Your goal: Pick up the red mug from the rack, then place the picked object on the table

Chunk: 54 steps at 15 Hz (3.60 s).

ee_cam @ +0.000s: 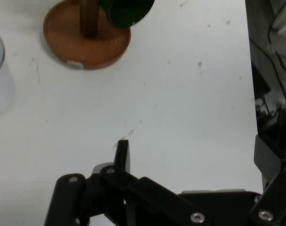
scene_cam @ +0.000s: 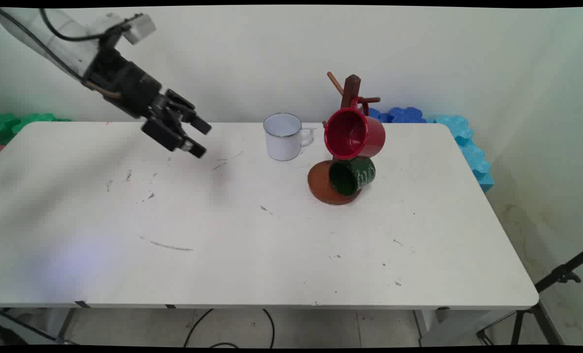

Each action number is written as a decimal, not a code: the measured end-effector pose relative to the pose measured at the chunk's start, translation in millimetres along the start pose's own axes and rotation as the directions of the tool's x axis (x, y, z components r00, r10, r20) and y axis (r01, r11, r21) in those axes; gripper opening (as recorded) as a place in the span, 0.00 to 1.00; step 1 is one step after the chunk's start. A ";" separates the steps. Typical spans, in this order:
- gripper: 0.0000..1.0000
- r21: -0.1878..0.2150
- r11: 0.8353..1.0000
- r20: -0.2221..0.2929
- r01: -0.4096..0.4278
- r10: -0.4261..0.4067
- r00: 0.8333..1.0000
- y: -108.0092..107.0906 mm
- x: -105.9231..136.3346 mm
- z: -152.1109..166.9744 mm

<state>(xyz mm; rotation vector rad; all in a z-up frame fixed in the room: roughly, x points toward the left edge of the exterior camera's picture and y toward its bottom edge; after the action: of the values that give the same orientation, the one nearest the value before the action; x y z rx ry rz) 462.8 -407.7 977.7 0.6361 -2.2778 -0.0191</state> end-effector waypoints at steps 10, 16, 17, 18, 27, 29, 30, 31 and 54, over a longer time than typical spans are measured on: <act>1.00 0.080 0.992 -0.062 0.096 -0.092 0.994 54.9 48.6 93.8; 1.00 0.121 0.989 -0.097 0.086 -0.074 0.993 84.1 84.6 134.7; 1.00 0.134 0.988 -0.104 0.075 -0.061 0.993 90.0 92.6 141.0; 1.00 0.146 0.987 -0.111 0.067 -0.051 0.992 95.1 99.3 146.0; 1.00 0.248 0.966 -0.151 0.065 -0.028 0.988 137.7 148.4 197.4; 1.00 0.270 0.960 -0.149 0.074 -0.034 0.988 140.6 153.8 209.4; 1.00 0.282 0.956 -0.148 0.078 -0.037 0.988 141.1 155.8 215.5; 1.00 0.293 0.953 -0.146 0.081 -0.039 0.989 141.0 157.1 220.4; 0.00 0.376 0.924 -0.169 0.065 -0.001 0.986 137.0 174.4 279.9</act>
<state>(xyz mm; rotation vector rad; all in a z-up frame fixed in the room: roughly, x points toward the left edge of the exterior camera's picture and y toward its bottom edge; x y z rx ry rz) 110.0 -415.1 922.8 0.8425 -2.1220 0.4557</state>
